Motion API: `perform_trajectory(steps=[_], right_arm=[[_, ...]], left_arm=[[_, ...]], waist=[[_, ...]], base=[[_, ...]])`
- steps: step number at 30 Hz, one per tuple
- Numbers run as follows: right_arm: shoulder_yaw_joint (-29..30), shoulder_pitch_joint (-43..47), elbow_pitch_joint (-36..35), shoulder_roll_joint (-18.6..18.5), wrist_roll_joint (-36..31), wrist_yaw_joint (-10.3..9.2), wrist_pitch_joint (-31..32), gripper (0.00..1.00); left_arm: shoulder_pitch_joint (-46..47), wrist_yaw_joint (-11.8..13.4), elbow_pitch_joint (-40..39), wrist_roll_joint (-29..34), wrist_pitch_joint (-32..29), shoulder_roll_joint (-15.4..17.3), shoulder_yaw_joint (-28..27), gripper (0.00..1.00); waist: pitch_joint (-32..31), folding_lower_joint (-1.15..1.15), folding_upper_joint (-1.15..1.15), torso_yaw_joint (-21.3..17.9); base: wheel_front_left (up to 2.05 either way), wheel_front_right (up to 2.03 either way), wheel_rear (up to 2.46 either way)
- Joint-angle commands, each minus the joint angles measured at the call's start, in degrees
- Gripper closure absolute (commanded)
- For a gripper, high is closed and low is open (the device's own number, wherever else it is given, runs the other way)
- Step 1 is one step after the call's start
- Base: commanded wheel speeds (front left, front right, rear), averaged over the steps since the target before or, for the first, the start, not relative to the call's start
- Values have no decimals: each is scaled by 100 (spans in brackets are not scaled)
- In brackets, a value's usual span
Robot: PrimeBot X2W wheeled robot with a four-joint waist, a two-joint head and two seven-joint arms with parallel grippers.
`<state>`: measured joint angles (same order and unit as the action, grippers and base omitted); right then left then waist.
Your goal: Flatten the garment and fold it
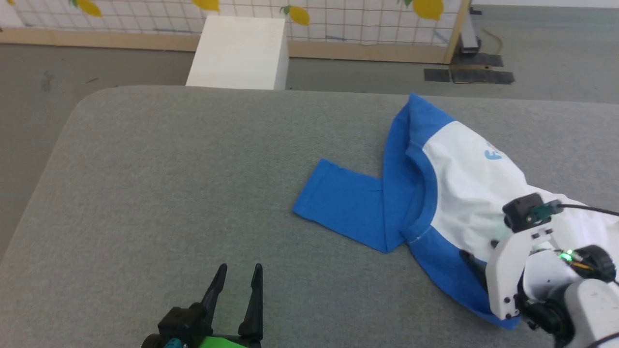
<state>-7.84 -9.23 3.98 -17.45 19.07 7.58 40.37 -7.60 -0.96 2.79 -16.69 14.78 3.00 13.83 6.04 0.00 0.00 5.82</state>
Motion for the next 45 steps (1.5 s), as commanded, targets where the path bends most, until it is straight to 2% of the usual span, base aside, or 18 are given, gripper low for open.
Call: perform_trajectory(steps=[1,5,6,7,8,9,13,19,23,28,31,35,36,37,38,39,45], right_arm=[[-105,-138,291,-15,-128,-9,2,0],[-541,-251,1064,-31,-373,-9,-142,0],[-769,-329,1484,-40,-470,-9,-291,0],[-785,-364,1627,-26,-473,-9,-379,51],[-791,-413,1765,-16,-481,-9,-513,79],[-796,-458,1837,-13,-470,-9,-623,100],[-640,-651,1797,-37,-217,-9,-1051,100],[224,-708,863,-431,50,-9,-1381,100],[1015,-30,-36,-773,92,-9,-954,100],[2016,1410,-576,-936,147,-9,-313,100],[2428,2230,-499,-872,-168,-9,-320,100],[2464,2566,-124,-434,-434,-9,-617,100],[2442,2535,-36,-320,-477,-9,-720,89],[2409,2459,43,-191,-548,-9,-863,68],[2356,2383,98,-119,-610,-9,-971,39],[2280,2264,160,-44,-647,-9,-1086,0],[2038,1624,88,51,-364,-9,-1290,0]], left_arm=[[108,1,12,-41,22,-13,15,0],[153,17,25,-85,22,-13,41,0],[149,7,49,-76,22,-13,50,0],[143,1,61,-72,22,-13,52,0],[130,-3,78,-64,22,-13,50,0],[118,-4,89,-58,22,-13,41,0],[13,-19,130,-3,22,-13,-21,0],[-49,-48,118,-13,22,-13,-55,0],[-86,-34,108,-29,22,-13,-81,0],[-103,-42,108,-26,22,-13,-81,0],[-107,-57,126,-13,22,-13,-92,0],[-81,-112,196,55,22,-13,-107,0],[-71,-122,202,64,22,-13,-116,0],[-56,-133,208,82,22,-13,-134,0],[-44,-140,210,98,22,-13,-152,0],[-29,-152,213,122,22,-13,-176,0],[36,-187,208,75,22,-13,-250,0]], waist=[[95,0,0,198],[133,0,0,388],[125,0,0,456],[109,0,0,476],[86,0,0,489],[62,0,0,485],[-70,0,0,336],[-230,0,0,-45],[-276,0,0,-286],[-226,0,0,-414],[-178,0,0,-456],[-121,0,0,-499],[-113,0,0,-507],[-105,0,0,-518],[-94,0,0,-527],[-82,0,0,-542],[-77,0,0,-564]], base=[[0,0,0],[0,0,0],[0,0,0],[0,0,0],[0,0,0],[0,0,0],[0,0,0],[0,0,0],[0,0,0],[0,0,0],[0,0,0],[0,0,0],[0,0,0],[0,0,0],[0,0,0],[0,0,0],[0,0,0]])
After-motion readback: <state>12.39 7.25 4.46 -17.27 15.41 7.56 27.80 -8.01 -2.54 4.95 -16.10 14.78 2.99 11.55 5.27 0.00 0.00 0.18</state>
